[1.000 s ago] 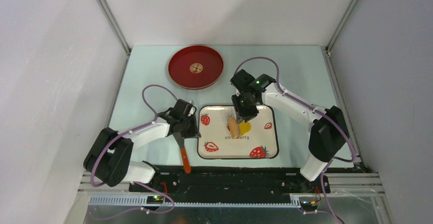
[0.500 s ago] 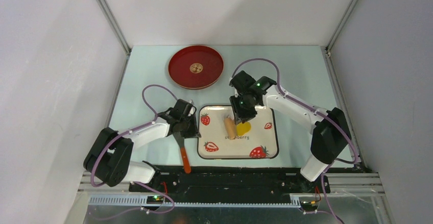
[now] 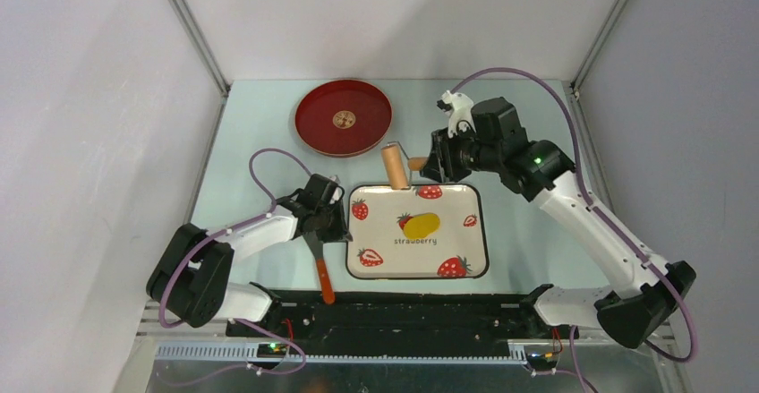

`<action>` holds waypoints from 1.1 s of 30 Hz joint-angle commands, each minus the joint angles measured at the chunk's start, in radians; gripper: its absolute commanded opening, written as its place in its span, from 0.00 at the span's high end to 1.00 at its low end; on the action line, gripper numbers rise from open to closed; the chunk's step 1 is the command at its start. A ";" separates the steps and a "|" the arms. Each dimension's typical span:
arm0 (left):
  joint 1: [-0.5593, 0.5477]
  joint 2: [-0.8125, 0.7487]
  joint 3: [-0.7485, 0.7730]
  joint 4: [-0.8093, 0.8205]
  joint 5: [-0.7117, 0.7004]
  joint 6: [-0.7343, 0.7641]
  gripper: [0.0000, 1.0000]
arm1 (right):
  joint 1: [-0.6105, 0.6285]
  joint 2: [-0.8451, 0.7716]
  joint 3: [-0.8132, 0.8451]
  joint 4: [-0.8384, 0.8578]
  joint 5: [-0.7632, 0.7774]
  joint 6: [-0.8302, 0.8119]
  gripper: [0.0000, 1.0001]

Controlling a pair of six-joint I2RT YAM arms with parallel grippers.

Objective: Roll out the dumpling wrappers from the dough

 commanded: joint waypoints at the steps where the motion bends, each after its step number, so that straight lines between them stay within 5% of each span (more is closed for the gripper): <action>1: 0.020 0.039 -0.034 -0.109 -0.134 0.066 1.00 | 0.007 -0.054 0.002 0.038 0.108 -0.329 1.00; 11: 0.021 0.040 -0.033 -0.108 -0.134 0.071 1.00 | 0.112 -0.112 -0.044 -0.101 0.277 -0.952 1.00; 16: 0.021 0.042 -0.034 -0.106 -0.133 0.071 1.00 | 0.219 -0.026 -0.081 -0.157 0.439 -1.057 1.00; 21: 0.021 0.038 -0.037 -0.106 -0.133 0.070 1.00 | 0.308 -0.025 -0.226 -0.014 0.566 -1.132 1.00; 33: 0.021 0.038 -0.038 -0.103 -0.132 0.071 1.00 | 0.412 0.006 -0.322 0.116 0.613 -1.157 1.00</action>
